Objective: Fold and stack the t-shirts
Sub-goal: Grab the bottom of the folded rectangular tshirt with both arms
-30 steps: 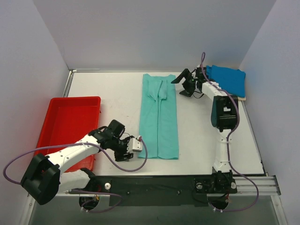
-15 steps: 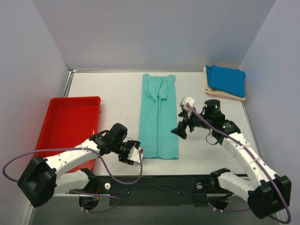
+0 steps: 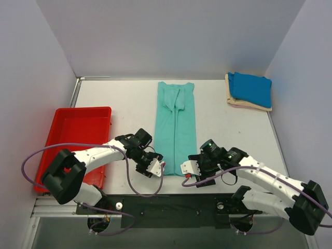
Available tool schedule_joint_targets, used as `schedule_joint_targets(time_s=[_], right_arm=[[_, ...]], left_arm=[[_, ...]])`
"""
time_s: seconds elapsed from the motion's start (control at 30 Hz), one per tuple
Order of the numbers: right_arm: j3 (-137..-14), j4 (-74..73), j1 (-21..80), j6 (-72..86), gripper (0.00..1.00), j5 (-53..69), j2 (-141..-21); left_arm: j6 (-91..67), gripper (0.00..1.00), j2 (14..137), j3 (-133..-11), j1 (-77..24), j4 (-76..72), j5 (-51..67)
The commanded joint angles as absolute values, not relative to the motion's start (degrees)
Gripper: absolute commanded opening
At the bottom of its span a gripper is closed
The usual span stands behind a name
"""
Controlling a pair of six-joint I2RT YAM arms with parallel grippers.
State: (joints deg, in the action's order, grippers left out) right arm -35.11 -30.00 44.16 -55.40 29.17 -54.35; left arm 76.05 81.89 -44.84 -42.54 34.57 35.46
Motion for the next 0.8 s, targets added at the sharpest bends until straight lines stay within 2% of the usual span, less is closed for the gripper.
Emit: schedule_joint_targets(time_s=[0.0, 0.1, 0.17, 0.2, 0.33, 0.5, 0.57, 0.6, 0.63, 0.67, 0.7, 0.77], right_arm=[[-32.87, -27.52, 46.76, -64.51, 0.77, 21.01, -60.02], [-32.96, -23.65, 47.28, -65.91, 0.77, 20.65, -63.53], [-32.96, -22.95, 47.89, -66.36, 0.72, 21.09, -66.70], [-32.44, -22.24, 48.42, -66.36, 0.65, 20.92, -68.62], [-32.34, -19.95, 50.80, -66.09, 0.63, 18.90, -73.02], [-32.26, -20.39, 52.82, -66.53, 0.49, 18.19, -76.81], [-32.78, -20.39, 52.91, -66.10, 0.37, 18.19, -77.96], [-32.96, -20.65, 53.17, -65.83, 0.28, 17.85, -78.39], [-33.22, -20.74, 53.43, -65.66, 0.15, 17.41, -78.49], [-33.40, -21.61, 53.70, -65.48, 0.11, 16.79, -78.66], [-33.83, -22.14, 53.88, -65.48, 0.02, 16.87, -78.58], [-34.01, -23.29, 54.40, -65.13, 0.00, 16.79, -77.18]], left_arm=[[77.96, 0.65, 82.79, -46.32, -42.80, 37.62, 38.15], [77.34, 0.64, 83.14, -45.53, -43.07, 37.10, 37.18], [76.29, 0.63, 83.84, -45.18, -43.33, 35.52, 35.87], [74.03, 0.62, 84.11, -45.18, -43.50, 34.38, 35.34], [69.34, 0.61, 85.95, -46.14, -45.08, 31.81, 33.14], [68.21, 0.59, 89.21, -45.18, -48.07, 30.33, 27.34], [67.59, 0.54, 90.35, -45.09, -48.51, 30.15, 26.54], [67.41, 0.45, 90.79, -45.00, -48.52, 30.23, 26.54], [66.98, 0.40, 90.70, -44.83, -48.52, 30.23, 26.54], [66.71, 0.29, 90.62, -44.48, -48.52, 30.32, 26.37], [66.36, 0.23, 90.44, -44.39, -48.52, 30.41, 26.28], [65.40, 0.08, 88.78, -43.86, -48.52, 31.02, 26.02]])
